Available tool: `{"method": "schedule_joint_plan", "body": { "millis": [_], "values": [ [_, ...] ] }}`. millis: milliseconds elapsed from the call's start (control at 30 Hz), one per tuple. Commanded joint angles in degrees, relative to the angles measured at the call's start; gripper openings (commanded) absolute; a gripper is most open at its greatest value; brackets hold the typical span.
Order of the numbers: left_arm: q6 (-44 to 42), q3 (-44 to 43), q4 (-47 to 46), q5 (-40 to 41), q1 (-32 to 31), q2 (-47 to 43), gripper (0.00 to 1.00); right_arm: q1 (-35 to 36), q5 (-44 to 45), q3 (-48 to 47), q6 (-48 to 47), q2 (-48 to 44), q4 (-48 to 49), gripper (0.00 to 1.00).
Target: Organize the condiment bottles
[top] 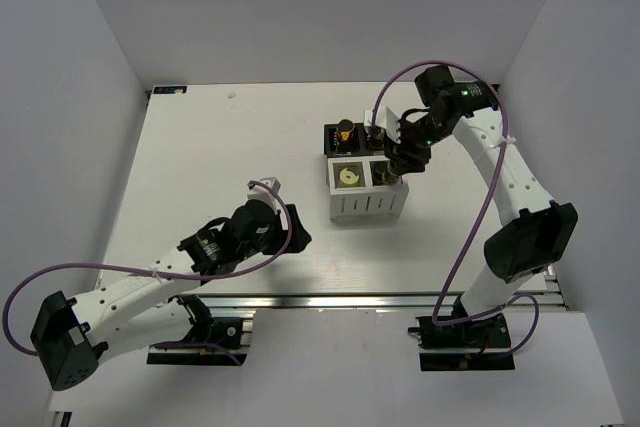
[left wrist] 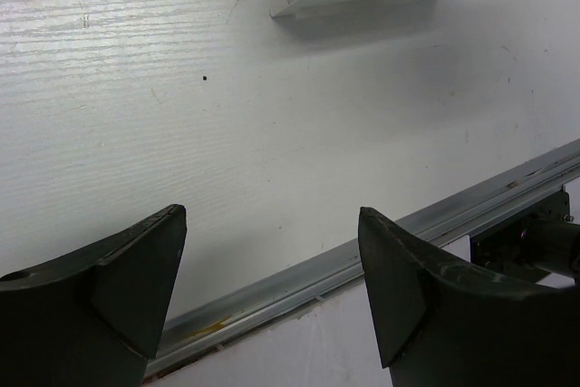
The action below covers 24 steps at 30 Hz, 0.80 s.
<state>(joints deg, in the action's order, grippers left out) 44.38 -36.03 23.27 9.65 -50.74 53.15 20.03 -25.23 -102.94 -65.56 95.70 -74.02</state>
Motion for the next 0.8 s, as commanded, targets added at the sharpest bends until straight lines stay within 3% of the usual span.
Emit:
{"method": "schedule_joint_plan", "body": {
  "millis": [0,200,400,767],
  "values": [
    [-0.35,0.35,-1.21,-0.07,-0.06,-0.76,0.86,0.10,1.77,0.98,-0.27,-0.87,-0.51,0.00],
    [-0.35,0.52,-1.12,-0.07,0.03,-0.94,0.86,0.27,2.55,4.49,0.69,-2.18,1.50,0.00],
    [-0.35,0.61,-1.12,-0.07,-0.06,-0.85,0.86,0.36,3.52,15.64,5.69,-7.80,15.03,0.00],
    [-0.52,0.00,-1.03,0.02,-0.06,-0.06,0.86,0.45,3.79,22.78,11.15,-11.06,29.19,0.00]
  ]
}}
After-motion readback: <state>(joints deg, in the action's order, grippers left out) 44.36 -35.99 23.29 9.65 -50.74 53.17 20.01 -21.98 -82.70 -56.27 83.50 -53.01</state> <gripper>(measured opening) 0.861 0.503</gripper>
